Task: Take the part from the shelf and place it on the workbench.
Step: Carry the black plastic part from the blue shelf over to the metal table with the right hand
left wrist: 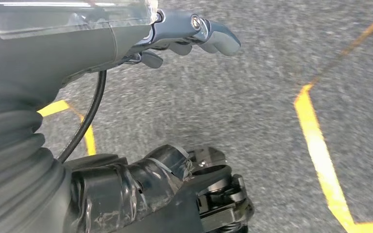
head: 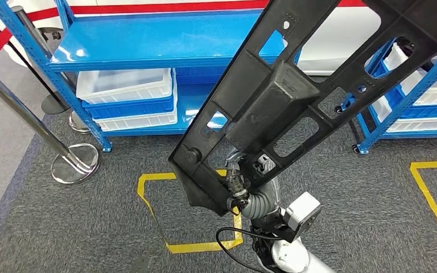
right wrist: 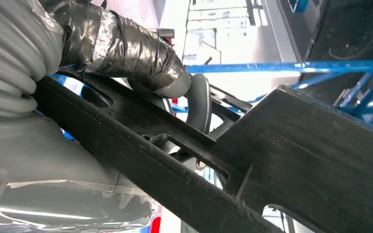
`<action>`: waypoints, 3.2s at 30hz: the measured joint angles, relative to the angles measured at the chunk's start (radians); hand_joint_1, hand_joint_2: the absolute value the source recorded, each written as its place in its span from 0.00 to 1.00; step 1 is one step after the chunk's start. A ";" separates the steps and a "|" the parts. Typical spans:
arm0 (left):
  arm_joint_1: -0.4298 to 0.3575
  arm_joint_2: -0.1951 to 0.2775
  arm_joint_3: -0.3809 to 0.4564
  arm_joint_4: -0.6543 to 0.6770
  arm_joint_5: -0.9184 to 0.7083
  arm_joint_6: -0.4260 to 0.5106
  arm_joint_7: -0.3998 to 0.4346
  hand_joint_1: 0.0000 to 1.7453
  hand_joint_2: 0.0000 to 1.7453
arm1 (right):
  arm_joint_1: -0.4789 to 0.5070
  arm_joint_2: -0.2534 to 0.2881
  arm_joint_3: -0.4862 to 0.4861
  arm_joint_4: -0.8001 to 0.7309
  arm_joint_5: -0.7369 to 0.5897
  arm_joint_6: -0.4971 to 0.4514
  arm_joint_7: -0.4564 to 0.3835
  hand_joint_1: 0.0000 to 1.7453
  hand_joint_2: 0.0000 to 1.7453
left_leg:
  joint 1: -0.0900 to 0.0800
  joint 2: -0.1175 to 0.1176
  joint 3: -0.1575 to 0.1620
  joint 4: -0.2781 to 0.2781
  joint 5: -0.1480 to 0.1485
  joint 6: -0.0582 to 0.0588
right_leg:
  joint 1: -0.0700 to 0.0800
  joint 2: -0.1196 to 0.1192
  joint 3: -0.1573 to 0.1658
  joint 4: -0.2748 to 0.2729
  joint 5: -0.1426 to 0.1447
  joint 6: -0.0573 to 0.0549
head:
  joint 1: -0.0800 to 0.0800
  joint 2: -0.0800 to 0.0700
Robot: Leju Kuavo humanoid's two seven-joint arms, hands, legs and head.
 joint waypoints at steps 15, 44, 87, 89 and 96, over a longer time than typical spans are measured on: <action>0.007 0.007 0.000 0.000 0.012 -0.017 0.027 0.00 1.00 | -0.004 0.000 0.000 0.017 -0.001 0.034 0.010 1.00 1.00 | -0.015 -0.036 0.146 -0.283 0.107 0.068 | 0.007 0.052 -0.130 0.296 -0.139 0.037 | 0.013 0.000; 0.020 0.016 0.000 0.002 0.014 -0.023 0.032 0.00 1.00 | -0.005 0.006 0.000 0.038 0.004 0.050 0.018 1.00 1.00 | -0.016 -0.018 0.147 -0.294 0.119 0.068 | 0.009 0.044 -0.099 0.251 -0.143 0.032 | 0.006 0.000; 0.029 0.031 0.000 0.004 0.010 -0.031 0.049 0.00 1.00 | -0.005 0.017 0.000 0.044 0.024 0.065 0.017 1.00 1.00 | -0.019 -0.054 0.057 -0.156 0.071 0.032 | 0.000 0.075 -0.019 0.061 -0.029 0.003 | -0.013 0.000; 0.025 0.030 0.000 0.004 0.010 -0.031 0.049 0.00 1.00 | -0.005 0.018 0.000 0.044 0.024 0.065 0.016 1.00 1.00 | -0.016 -0.010 -0.006 -0.033 0.017 0.025 | 0.004 0.047 -0.017 0.061 -0.032 -0.002 | -0.021 0.000; 0.023 0.030 0.000 0.004 0.010 -0.031 0.050 0.00 1.00 | -0.005 0.018 0.000 0.045 0.024 0.067 0.015 1.00 1.00 | -0.040 0.070 0.086 -0.212 0.111 0.065 | 0.019 -0.038 0.003 0.053 -0.048 0.001 | -0.021 0.000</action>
